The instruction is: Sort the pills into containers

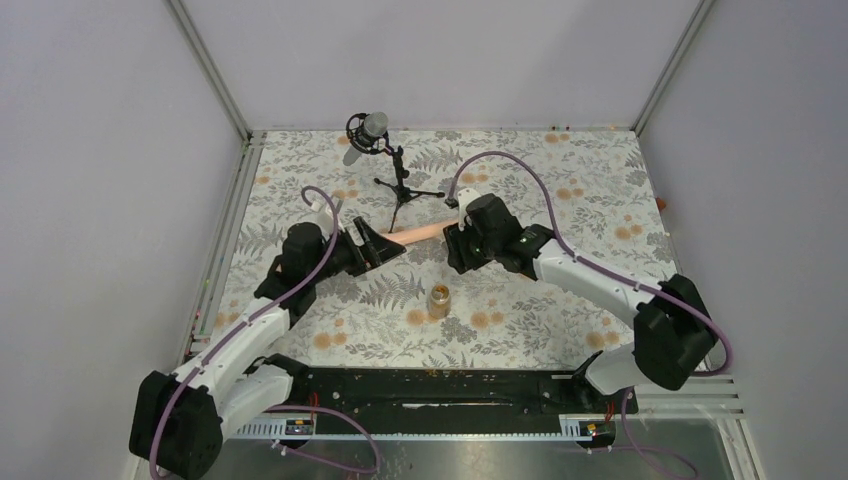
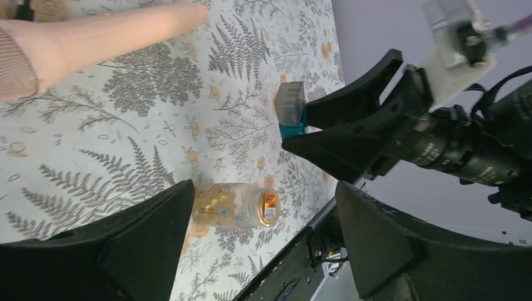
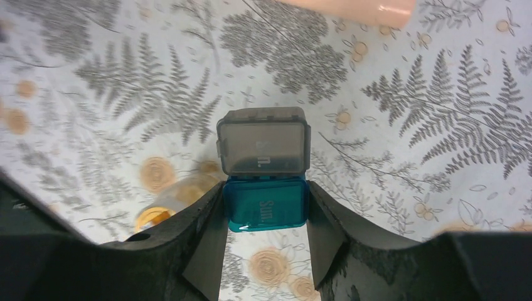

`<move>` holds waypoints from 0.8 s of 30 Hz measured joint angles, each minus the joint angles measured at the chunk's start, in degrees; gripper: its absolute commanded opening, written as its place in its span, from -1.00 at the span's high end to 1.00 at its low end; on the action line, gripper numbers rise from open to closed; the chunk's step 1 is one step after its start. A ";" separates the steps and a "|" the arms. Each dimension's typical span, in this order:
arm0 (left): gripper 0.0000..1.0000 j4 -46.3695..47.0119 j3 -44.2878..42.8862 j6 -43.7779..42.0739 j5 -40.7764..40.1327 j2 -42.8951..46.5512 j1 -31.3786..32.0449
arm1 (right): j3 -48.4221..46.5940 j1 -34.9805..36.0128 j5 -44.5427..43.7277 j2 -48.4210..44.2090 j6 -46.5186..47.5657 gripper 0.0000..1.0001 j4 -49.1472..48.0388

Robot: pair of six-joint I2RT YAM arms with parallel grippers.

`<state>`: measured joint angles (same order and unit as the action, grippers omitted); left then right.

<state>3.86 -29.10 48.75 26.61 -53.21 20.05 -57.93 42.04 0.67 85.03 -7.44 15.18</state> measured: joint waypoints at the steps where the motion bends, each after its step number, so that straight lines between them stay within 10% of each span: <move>1: -0.64 1.42 0.00 0.68 0.07 -1.03 0.63 | 0.00 0.02 1.14 -1.03 -0.52 0.17 -0.28; 17: -0.58 13.27 -3.48 2.23 -1.36 -13.49 10.69 | 0.50 0.24 15.78 -6.69 -5.01 0.21 -4.50; 24: 0.06 15.72 -4.04 2.49 -1.70 -16.94 11.23 | 2.03 0.24 17.09 -6.69 -5.07 0.20 -5.40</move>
<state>19.57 -33.15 51.24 24.91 -70.15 31.29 -55.90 42.28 17.76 78.35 -12.51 9.78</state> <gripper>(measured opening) 0.611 0.514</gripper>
